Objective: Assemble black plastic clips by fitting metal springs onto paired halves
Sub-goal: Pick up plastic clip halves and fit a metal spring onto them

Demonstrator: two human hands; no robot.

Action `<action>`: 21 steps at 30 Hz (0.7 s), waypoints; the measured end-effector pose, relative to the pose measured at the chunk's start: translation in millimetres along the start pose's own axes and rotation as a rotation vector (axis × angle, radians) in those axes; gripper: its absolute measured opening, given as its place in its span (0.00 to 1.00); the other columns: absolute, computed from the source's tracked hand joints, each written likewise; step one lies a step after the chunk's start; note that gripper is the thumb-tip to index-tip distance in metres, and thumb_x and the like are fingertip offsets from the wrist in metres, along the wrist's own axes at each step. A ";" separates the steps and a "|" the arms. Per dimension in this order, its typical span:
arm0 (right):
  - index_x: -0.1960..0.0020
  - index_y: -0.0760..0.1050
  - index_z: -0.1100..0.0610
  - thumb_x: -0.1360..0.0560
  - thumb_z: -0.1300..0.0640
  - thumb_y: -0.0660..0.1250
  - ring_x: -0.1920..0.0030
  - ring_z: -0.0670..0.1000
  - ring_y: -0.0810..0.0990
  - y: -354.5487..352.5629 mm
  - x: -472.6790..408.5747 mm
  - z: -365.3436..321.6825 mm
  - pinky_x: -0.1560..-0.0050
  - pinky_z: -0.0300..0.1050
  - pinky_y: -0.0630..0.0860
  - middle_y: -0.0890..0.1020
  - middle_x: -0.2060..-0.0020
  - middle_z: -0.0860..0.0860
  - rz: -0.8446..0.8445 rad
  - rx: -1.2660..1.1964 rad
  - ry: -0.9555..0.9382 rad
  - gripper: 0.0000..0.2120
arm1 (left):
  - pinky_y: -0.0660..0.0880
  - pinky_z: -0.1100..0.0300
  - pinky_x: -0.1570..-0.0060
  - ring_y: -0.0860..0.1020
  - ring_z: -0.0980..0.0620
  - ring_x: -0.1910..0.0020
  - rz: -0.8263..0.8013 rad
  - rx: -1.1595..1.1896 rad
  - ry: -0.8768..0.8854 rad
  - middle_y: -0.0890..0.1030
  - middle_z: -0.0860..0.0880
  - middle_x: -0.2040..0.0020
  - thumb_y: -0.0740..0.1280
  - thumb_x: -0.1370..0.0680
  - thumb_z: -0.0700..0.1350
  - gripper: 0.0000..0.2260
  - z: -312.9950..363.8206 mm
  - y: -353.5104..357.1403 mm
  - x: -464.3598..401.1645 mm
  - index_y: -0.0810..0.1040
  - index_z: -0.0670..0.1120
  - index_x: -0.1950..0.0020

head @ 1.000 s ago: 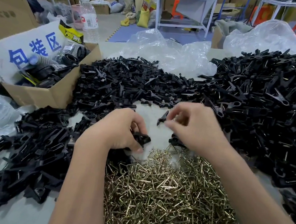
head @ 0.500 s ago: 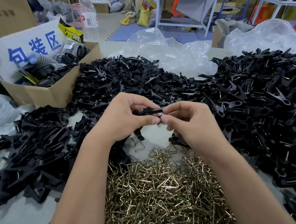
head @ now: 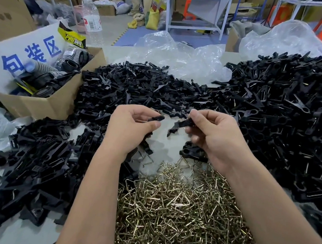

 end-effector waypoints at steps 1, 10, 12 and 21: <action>0.55 0.81 0.62 0.20 0.61 0.71 0.67 0.48 0.82 2.8 0.7 0.5 0.73 0.35 0.74 0.83 0.65 0.52 -0.021 -0.007 0.001 0.06 | 0.78 0.68 0.58 0.82 0.60 0.59 -0.002 0.037 -0.011 0.85 0.56 0.63 0.81 0.29 0.37 0.10 -0.2 0.4 0.7 0.88 0.52 0.58; 0.45 0.82 0.67 0.24 0.74 0.69 0.52 0.57 0.89 6.8 5.2 1.3 0.59 0.37 0.82 0.87 0.53 0.63 -0.122 -0.054 -0.003 0.10 | 0.81 0.60 0.52 0.85 0.53 0.57 -0.033 0.306 -0.054 0.87 0.50 0.59 0.80 0.30 0.39 0.09 4.5 5.6 3.6 0.87 0.53 0.61; 0.46 0.83 0.66 0.23 0.73 0.69 0.56 0.58 0.89 5.1 5.0 -1.8 0.62 0.38 0.82 0.87 0.55 0.64 -0.086 -0.026 -0.061 0.08 | 0.81 0.61 0.55 0.84 0.54 0.60 0.026 0.384 -0.095 0.85 0.50 0.61 0.80 0.29 0.40 0.07 0.3 4.4 2.2 0.87 0.52 0.60; 0.52 0.87 0.56 0.26 0.67 0.76 0.66 0.49 0.79 5.7 3.6 -7.5 0.62 0.39 0.79 0.83 0.64 0.52 -0.102 0.189 -0.174 0.07 | 0.82 0.61 0.59 0.87 0.47 0.58 -0.032 0.536 -0.169 0.87 0.39 0.53 0.72 0.21 0.37 0.09 0.0 11.1 3.9 0.82 0.41 0.41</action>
Point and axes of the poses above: each hand's wrist, its own x-axis away from the middle knuckle, its own y-axis out of the palm, z = x × y, the point moved 6 cm from there along -x, towards the middle knuckle
